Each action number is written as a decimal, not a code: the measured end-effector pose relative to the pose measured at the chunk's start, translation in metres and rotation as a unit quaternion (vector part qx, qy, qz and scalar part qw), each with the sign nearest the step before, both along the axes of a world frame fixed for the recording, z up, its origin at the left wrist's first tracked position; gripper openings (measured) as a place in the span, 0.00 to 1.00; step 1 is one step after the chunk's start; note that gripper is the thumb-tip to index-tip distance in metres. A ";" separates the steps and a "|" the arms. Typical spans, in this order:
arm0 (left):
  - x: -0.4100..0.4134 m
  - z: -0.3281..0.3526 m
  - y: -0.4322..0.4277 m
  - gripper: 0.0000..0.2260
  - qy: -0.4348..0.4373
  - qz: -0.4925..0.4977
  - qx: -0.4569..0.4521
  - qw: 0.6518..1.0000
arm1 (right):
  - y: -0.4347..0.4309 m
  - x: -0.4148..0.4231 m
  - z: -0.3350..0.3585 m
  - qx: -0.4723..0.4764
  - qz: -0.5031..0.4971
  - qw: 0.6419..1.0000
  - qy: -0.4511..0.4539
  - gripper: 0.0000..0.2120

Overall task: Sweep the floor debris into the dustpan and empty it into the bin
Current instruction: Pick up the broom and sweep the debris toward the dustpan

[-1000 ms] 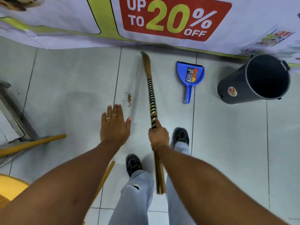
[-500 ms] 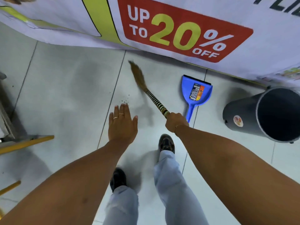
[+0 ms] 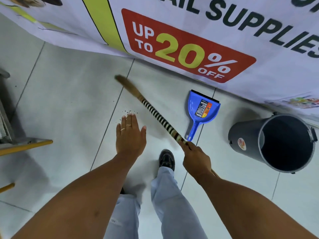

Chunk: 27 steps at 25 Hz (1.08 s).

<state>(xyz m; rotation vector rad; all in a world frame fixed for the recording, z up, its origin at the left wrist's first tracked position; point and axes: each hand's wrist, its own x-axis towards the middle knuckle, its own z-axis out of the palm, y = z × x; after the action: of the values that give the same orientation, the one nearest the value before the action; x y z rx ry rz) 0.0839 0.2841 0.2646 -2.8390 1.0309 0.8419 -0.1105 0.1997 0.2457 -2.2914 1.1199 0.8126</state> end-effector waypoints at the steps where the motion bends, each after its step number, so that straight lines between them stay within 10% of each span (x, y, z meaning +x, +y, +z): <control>1: 0.000 -0.001 -0.001 0.27 -0.003 0.001 0.001 1.000 | -0.009 0.015 -0.004 -0.006 -0.023 1.000 -0.015 0.30; 9: 0.016 -0.016 -0.001 0.26 -0.013 0.014 0.011 1.000 | -0.092 0.139 -0.045 0.012 -0.147 0.989 0.020 0.16; 20: 0.006 -0.011 0.006 0.26 0.003 0.019 0.033 0.999 | -0.102 0.107 -0.047 -0.089 0.228 0.968 0.059 0.18; 27: -0.017 0.000 0.008 0.26 0.008 -0.006 0.025 1.000 | -0.111 0.017 -0.025 -0.106 0.298 0.949 0.011 0.21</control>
<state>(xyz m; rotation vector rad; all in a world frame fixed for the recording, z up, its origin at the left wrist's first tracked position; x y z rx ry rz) 0.0666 0.2921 0.2644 -2.7864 1.0140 0.8790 -0.0937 0.0883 0.2210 -2.8622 0.5283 0.9656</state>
